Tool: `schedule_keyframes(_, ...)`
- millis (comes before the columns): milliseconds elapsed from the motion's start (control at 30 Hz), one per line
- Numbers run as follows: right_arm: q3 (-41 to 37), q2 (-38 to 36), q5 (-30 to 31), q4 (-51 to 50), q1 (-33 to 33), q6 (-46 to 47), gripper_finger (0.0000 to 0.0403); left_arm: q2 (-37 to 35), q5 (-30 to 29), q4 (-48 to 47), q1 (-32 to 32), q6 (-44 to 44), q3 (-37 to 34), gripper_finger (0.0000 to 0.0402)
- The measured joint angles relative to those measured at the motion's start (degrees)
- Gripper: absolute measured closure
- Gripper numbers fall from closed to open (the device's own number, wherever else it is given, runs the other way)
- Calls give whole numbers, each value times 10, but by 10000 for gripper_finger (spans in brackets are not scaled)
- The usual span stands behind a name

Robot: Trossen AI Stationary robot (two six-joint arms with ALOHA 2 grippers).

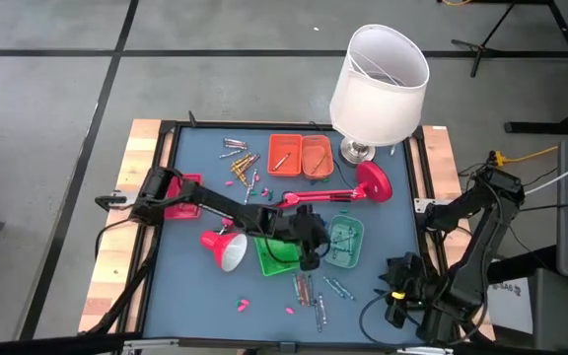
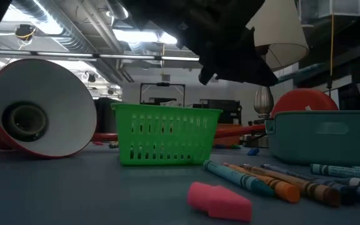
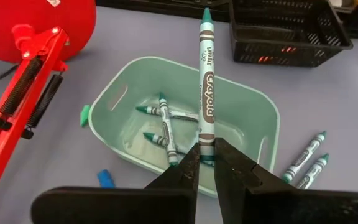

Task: Sort crayons
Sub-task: Put the green crayon into the light green bin

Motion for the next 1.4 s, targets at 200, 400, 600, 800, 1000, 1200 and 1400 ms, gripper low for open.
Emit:
schedule_keyframes(200, 0, 0, -2, 46, -39, -78, 228, 0, 9, 3, 10, -7, 0, 360)
schedule_keyframes(400, 0, 2, -2, 129, -70, -148, 228, 0, 6, 6, 9, -5, 0, 338)
schedule_keyframes(600, 0, 34, -1, 208, -78, -202, 228, 0, 5, 6, 9, 24, 0, 323)
schedule_keyframes(800, 0, 87, -19, 221, -77, -210, 228, 0, 5, 6, 3, 27, 0, 319)
schedule_keyframes(1000, 0, 143, -48, 218, -77, -210, 228, 0, 5, 6, -7, 27, 0, 319)
schedule_keyframes(1200, 0, 181, -53, 216, -77, -210, 228, 0, 5, 6, -14, 27, 0, 319)
schedule_keyframes(1400, 0, 207, -58, 210, -78, -209, 228, 0, 5, 5, -24, 28, 0, 319)
